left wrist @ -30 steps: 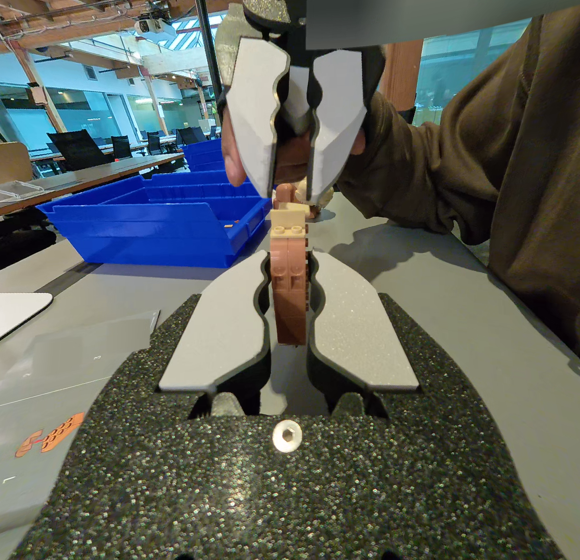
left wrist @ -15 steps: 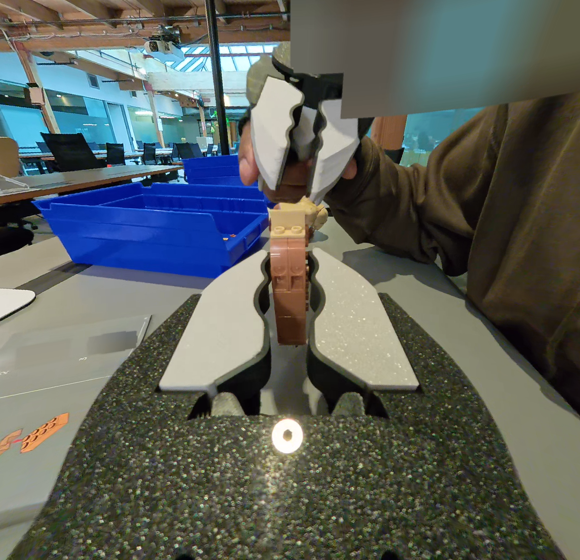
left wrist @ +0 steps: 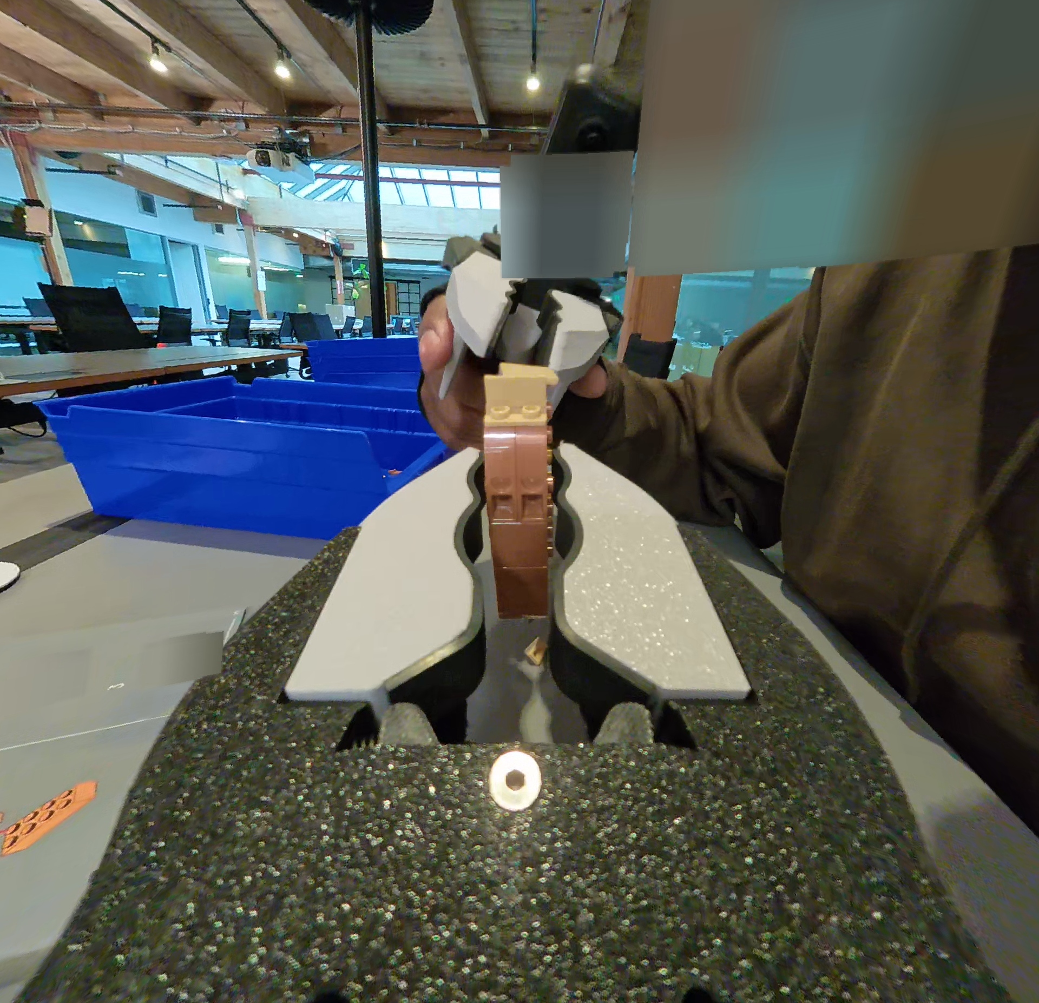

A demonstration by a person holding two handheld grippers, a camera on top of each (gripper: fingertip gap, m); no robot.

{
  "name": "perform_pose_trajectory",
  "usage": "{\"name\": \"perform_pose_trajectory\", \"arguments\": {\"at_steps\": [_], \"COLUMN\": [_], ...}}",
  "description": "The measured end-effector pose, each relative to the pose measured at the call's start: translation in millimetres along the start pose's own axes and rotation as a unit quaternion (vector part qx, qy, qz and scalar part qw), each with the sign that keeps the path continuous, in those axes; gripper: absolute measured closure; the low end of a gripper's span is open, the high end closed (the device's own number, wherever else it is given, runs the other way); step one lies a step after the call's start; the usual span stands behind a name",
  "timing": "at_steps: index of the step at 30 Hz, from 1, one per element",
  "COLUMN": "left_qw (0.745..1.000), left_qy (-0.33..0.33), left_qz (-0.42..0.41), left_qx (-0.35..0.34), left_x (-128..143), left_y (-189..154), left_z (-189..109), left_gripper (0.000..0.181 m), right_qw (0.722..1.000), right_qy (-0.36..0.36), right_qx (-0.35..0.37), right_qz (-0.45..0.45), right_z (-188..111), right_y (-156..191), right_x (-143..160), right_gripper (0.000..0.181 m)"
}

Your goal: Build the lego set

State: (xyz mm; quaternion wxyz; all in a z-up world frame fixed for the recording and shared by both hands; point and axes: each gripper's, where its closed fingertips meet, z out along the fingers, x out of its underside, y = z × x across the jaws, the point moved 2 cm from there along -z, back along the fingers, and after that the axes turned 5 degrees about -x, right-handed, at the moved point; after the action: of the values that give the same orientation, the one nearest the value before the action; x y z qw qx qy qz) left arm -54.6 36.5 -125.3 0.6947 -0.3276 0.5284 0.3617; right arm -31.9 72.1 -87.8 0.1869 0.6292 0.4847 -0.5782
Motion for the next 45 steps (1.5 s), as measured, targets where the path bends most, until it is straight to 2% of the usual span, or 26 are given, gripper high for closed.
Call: {"name": "perform_pose_trajectory", "arguments": {"at_steps": [11,22,45], "left_qw": [1.0,1.0,1.0], "left_qy": [-0.012,-0.023,-0.009], "left_qz": [-0.003,-0.001,0.0], "left_qx": [0.002,-0.016,-0.023], "left_x": [-2.7,-7.8,-2.9], "left_y": [-0.7,1.8,5.1], "left_z": [-1.9,-4.5,-3.9], "left_gripper": [0.159,0.159,0.159], "right_qw": [0.997,0.991,0.995], "right_qy": [-0.08,-0.108,-0.082], "right_qx": [0.01,0.021,0.034], "right_qz": [0.022,0.072,0.05], "right_z": [2.8,7.1,13.7], "right_y": [0.7,-7.2,-3.3], "right_x": [-5.7,1.5,-0.9], "right_gripper": [0.158,0.146,0.148]}}
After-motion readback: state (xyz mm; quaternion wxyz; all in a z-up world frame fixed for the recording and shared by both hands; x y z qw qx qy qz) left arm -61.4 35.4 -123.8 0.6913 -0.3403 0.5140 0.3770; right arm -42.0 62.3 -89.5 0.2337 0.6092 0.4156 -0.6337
